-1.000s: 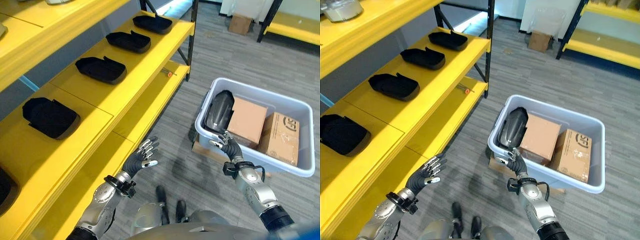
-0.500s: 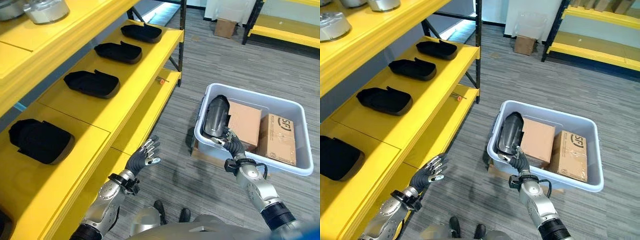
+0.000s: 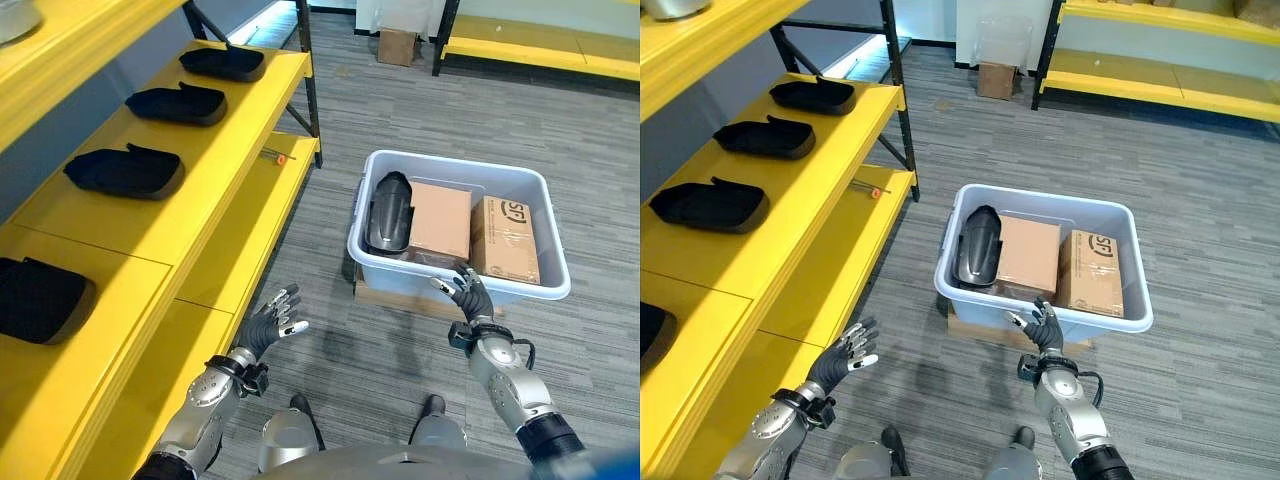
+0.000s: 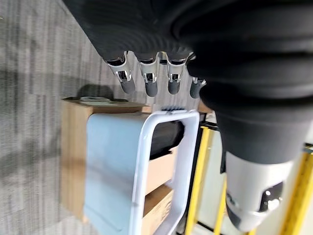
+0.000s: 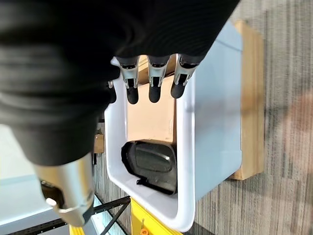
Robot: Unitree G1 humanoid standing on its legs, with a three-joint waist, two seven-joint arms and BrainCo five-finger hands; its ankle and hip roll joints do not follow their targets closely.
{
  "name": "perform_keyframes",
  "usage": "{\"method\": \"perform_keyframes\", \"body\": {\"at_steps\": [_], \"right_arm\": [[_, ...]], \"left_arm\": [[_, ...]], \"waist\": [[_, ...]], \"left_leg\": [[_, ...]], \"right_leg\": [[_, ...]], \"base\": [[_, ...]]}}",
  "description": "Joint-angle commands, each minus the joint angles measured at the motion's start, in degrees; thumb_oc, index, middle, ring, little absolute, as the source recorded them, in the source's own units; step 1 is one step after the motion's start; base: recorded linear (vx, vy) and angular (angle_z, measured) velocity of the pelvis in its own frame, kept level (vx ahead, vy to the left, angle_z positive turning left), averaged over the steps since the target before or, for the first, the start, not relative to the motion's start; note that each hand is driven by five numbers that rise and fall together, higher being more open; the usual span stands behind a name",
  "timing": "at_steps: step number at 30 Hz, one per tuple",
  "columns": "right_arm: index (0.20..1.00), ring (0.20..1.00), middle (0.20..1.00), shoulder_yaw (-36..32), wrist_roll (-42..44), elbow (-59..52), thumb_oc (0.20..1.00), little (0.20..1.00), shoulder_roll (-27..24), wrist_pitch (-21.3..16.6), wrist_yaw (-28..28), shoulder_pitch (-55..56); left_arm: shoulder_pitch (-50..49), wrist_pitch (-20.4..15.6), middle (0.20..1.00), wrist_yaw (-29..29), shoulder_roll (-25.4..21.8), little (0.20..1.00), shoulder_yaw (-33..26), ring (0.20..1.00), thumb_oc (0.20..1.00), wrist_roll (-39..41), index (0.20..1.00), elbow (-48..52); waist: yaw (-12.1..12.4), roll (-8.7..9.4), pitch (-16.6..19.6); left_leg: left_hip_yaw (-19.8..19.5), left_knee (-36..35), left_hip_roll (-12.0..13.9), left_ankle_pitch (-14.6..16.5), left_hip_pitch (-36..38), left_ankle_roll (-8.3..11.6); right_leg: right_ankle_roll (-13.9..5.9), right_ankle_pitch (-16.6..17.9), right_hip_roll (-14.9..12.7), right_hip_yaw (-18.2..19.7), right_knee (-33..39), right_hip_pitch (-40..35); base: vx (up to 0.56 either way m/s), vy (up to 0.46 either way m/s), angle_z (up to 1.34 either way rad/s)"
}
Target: Move parts from the plastic box to the shelf.
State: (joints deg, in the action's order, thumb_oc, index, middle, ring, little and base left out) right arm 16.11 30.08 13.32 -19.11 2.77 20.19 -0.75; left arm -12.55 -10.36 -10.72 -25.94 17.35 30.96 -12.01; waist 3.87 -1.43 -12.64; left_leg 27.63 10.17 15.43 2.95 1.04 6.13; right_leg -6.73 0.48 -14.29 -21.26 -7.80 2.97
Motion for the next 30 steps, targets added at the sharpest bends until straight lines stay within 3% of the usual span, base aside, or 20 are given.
{"method": "perform_keyframes", "body": {"at_steps": [1, 9, 15, 18, 19, 20, 23, 24, 25, 26, 28, 30], "right_arm": [[1.0, 1.0, 1.0, -2.4, -0.2, -3.6, 1.0, 1.0, 0.2, -3.3, -1.8, -2.4], [1.0, 1.0, 1.0, -6.5, -0.8, -5.1, 1.0, 1.0, -4.6, -2.9, -3.2, -0.2], [1.0, 1.0, 1.0, -7.5, 1.2, -3.3, 1.0, 1.0, -5.3, -2.2, -4.5, -0.2], [1.0, 1.0, 1.0, -6.4, -0.1, -3.0, 1.0, 1.0, -4.9, -0.1, -7.1, 0.1], [1.0, 1.0, 1.0, -5.6, -0.1, -2.9, 1.0, 1.0, -4.6, 0.0, -7.7, 0.3], [1.0, 1.0, 1.0, -4.5, 0.5, -3.4, 1.0, 1.0, -4.0, 0.5, -8.3, 1.1], [1.0, 1.0, 1.0, -2.9, 2.0, -4.3, 1.0, 1.0, -3.4, 0.7, -10.5, 4.3], [1.0, 1.0, 1.0, -2.2, 2.0, -5.0, 1.0, 1.0, -3.5, 0.4, -11.5, 5.2], [1.0, 1.0, 1.0, -1.8, 1.7, -5.4, 1.0, 1.0, -3.7, 0.0, -12.5, 5.7], [1.0, 1.0, 1.0, -1.4, 1.8, -5.7, 1.0, 1.0, -4.0, 0.0, -13.4, 5.7], [1.0, 1.0, 1.0, -0.9, 4.2, -5.3, 1.0, 1.0, -4.1, 1.4, -14.0, 5.7], [1.0, 1.0, 1.0, -0.7, 5.2, -5.0, 1.0, 1.0, -4.1, 0.9, -14.6, 4.9]], "left_arm": [[1.9, -5.5, 1.0, 0.8, -1.2, 1.0, -2.0, 1.0, 1.0, -0.6, 1.0, 5.4], [0.1, -0.8, 1.0, -3.4, -1.6, 1.0, -4.6, 1.0, 1.0, -0.9, 1.0, 8.7], [0.4, 0.0, 1.0, -3.4, -1.5, 1.0, -5.4, 1.0, 1.0, 1.3, 1.0, 7.8], [1.2, 0.7, 1.0, -2.7, -0.7, 1.0, -6.0, 1.0, 1.0, 2.0, 1.0, 7.1], [1.6, 0.9, 1.0, -2.5, -0.3, 1.0, -6.2, 1.0, 1.0, 2.5, 1.0, 6.5], [1.8, 1.1, 1.0, -2.4, 0.4, 1.0, -6.6, 1.0, 1.0, 4.1, 1.0, 5.8], [2.0, 0.6, 1.0, -1.2, 1.9, 1.0, -5.2, 1.0, 1.0, 4.0, 1.0, 4.8], [2.3, 0.1, 1.0, -0.2, 2.6, 1.0, -4.3, 1.0, 1.0, 3.2, 1.0, 4.5], [2.5, -0.2, 1.0, -0.1, 2.8, 1.0, -3.8, 1.0, 1.0, 2.7, 1.0, 4.4], [2.7, -0.3, 1.0, -1.1, 2.8, 1.0, -3.7, 1.0, 1.0, 2.7, 1.0, 4.4], [2.8, -0.2, 1.0, -2.0, 2.6, 1.0, -3.9, 1.0, 1.0, 3.0, 1.0, 4.4], [3.1, -0.6, 1.0, -2.3, 2.0, 1.0, -3.8, 1.0, 1.0, 2.7, 1.0, 4.2]], "waist": [[1.3, 2.51, -0.5], [-0.6, 3.68, 0.6], [-2.1, 3.39, 1.6], [-2.1, 2.76, 1.6], [-2.0, 2.45, 1.5], [-2.3, 1.78, 1.6], [-3.2, 0.8, 1.9], [-3.3, 0.64, 1.7], [-3.2, 0.65, 1.3], [-2.9, 0.52, 1.0], [-2.7, 0.78, 0.7], [-3.0, 0.77, 0.7]], "left_leg": [[-1.3, 6.0, -3.5, 4.5, -1.4, -5.11], [0.4, 11.0, 2.6, 4.9, -1.7, -2.59], [2.1, 17.9, 6.0, 0.2, -1.9, -0.01], [-0.1, 19.3, 4.9, -0.6, -3.9, 0.21], [-0.6, 18.2, 4.1, -0.3, -3.9, 0.02], [-0.8, 12.5, 2.8, -0.5, -2.6, -0.09], [0.0, -1.2, 3.0, -7.8, -2.1, 2.32], [-0.5, -2.5, 3.7, -10.5, -3.4, 2.92], [-1.6, -2.5, 3.9, -11.0, -4.7, 2.9], [-2.4, -2.1, 4.0, -10.4, -6.2, 1.59], [-3.9, -0.4, 3.2, -6.9, -6.4, 1.25], [-2.4, -0.3, 2.2, -5.2, -5.0, 0.24]], "right_leg": [[-3.93, -0.5, -3.0, -1.9, -1.6, -0.9], [-0.22, -5.0, 0.3, -3.8, -3.4, -1.8], [2.27, -6.5, 3.3, -4.0, -2.3, -2.2], [2.54, -7.2, 4.0, -3.0, -2.5, -1.9], [2.39, -7.4, 3.9, -3.0, -2.8, -1.8], [1.77, -7.2, 3.5, -3.2, -3.3, -1.5], [0.54, -6.4, 3.2, -3.2, -1.4, -3.3], [0.65, -6.5, 3.2, -2.6, -0.7, -4.0], [0.68, -6.9, 2.9, -2.2, -1.1, -4.0], [1.15, -6.9, 2.4, -2.2, -2.4, -3.0], [0.72, -9.1, 1.1, -1.4, -5.7, -2.6], [0.6, -9.7, 0.7, -1.9, -6.8, -2.8]], "base": [[0.24, -0.306, -0.29], [0.26, -0.343, -0.07], [0.14, -0.209, -0.36], [0.1, -0.064, -0.2], [0.11, 0.089, -0.15], [0.15, 0.209, -0.21], [0.18, 0.371, -0.2], [0.14, 0.38, -0.05], [0.04, 0.334, -0.19], [0.02, 0.314, -0.38], [0.1, 0.306, -0.75], [0.12, 0.349, -0.6]]}}
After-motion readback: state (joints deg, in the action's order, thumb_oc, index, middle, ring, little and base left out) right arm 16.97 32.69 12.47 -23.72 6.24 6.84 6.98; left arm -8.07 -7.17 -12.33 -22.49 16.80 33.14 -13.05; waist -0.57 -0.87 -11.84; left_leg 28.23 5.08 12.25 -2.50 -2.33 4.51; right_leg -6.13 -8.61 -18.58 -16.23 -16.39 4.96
